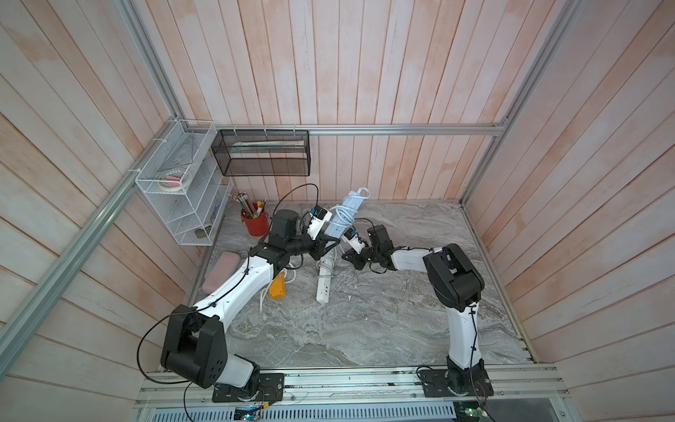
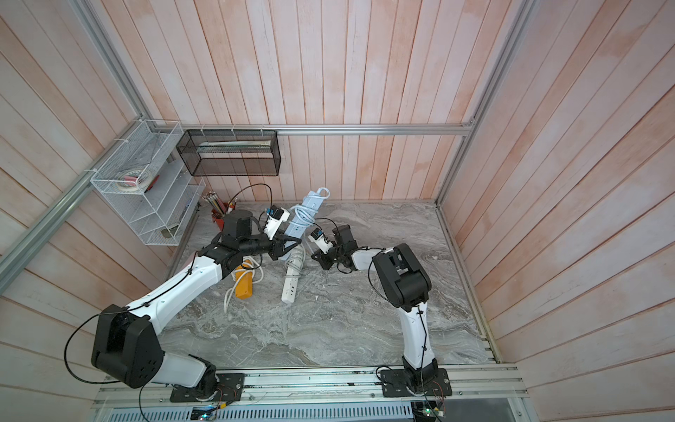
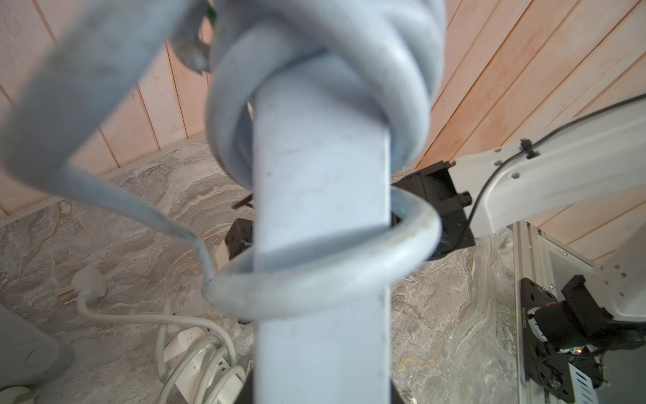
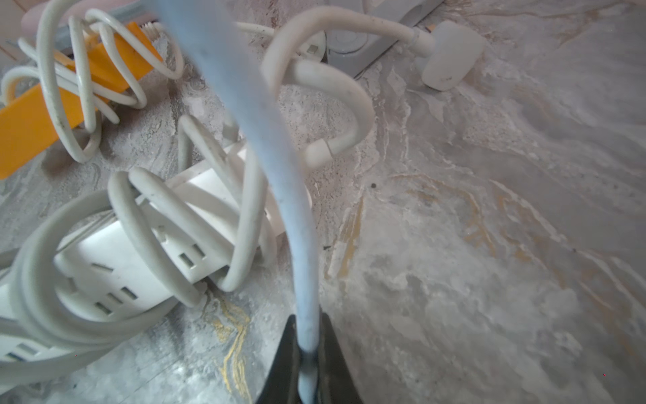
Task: Wrap the cord around the power strip
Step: Wrap the power cord around the power strip.
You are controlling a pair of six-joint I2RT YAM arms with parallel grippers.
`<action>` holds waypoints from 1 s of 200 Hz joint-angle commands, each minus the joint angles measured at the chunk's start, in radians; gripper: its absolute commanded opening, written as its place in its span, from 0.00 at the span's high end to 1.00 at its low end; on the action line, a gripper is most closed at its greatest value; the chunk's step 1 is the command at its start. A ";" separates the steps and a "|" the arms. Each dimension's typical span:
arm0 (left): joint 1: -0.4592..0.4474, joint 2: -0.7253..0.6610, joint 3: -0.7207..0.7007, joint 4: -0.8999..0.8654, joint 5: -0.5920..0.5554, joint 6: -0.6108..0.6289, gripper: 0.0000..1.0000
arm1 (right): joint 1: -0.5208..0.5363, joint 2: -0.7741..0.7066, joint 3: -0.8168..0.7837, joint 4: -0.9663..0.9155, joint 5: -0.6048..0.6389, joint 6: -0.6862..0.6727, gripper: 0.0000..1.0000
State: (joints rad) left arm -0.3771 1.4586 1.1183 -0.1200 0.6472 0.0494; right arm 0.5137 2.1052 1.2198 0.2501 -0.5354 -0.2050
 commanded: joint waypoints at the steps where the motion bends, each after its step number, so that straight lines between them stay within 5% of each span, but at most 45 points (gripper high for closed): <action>1: 0.012 -0.010 0.036 0.154 -0.007 -0.043 1.00 | -0.003 -0.017 -0.058 -0.049 0.069 0.034 1.00; 53: 0.146 0.022 0.052 0.251 -0.134 -0.288 1.00 | -0.012 -0.204 -0.241 -0.049 0.112 0.184 1.00; 76: 0.173 0.063 0.109 0.214 -0.153 -0.279 1.00 | -0.008 -0.280 -0.292 -0.080 0.178 0.211 1.00; 161: 0.149 0.239 0.380 -0.178 -0.540 0.065 1.00 | 0.171 -0.452 -0.268 -0.290 1.160 -0.075 1.00; 200: 0.080 0.320 0.464 -0.316 -0.647 0.196 1.00 | 0.200 -0.632 -0.324 -0.033 1.341 -0.363 1.00</action>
State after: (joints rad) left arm -0.2943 1.7584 1.4956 -0.4297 0.2047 0.1261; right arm 0.7132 1.5772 0.9314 0.1509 0.5297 -0.3519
